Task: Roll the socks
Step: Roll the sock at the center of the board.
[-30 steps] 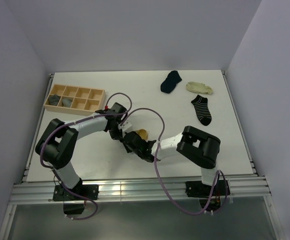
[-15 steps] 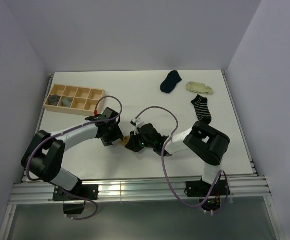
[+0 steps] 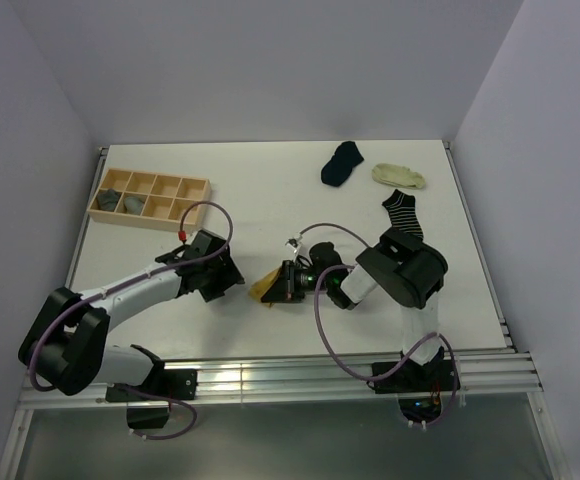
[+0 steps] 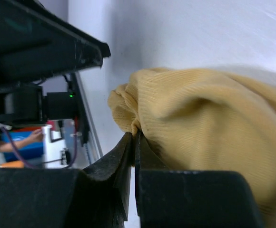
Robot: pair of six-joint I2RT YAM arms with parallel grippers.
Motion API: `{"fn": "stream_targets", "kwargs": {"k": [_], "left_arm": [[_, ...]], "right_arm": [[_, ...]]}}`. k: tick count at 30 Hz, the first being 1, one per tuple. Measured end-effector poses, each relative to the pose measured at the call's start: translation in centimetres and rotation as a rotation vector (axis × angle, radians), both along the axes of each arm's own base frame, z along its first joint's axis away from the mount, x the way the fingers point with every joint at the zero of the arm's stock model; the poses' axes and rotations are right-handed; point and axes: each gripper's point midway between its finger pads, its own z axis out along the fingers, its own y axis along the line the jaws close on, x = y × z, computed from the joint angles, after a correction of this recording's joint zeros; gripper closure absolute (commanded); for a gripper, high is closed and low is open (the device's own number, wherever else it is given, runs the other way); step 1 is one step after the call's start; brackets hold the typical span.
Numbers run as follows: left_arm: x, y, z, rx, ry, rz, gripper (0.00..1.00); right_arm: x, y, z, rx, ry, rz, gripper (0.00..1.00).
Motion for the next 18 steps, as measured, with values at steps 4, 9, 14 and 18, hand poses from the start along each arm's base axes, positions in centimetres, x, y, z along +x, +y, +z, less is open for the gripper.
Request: {"fn": "stream_targets", "kwargs": {"k": [4, 9, 14, 18], "left_arm": [[-0.8, -1.2, -0.1, -0.03, 0.008, -0.034, 0.34], [-1.1, -2.9, 0.4, -0.073, -0.008, -0.064, 0.34], [-1.1, -3.7, 0.4, -0.092, -0.012, -0.066, 0.35], [-1.4, -4.0, -0.4, -0.084, 0.011, -0.069, 0.36]], "right_arm": [[0.1, -0.8, -0.1, 0.048, 0.087, -0.025, 1.0], [0.3, -1.1, -0.1, 0.054, 0.127, -0.044, 1.0], [0.4, -1.2, -0.1, 0.052, 0.14, -0.051, 1.0], [0.4, -1.2, -0.2, 0.051, 0.146, -0.054, 1.0]]}}
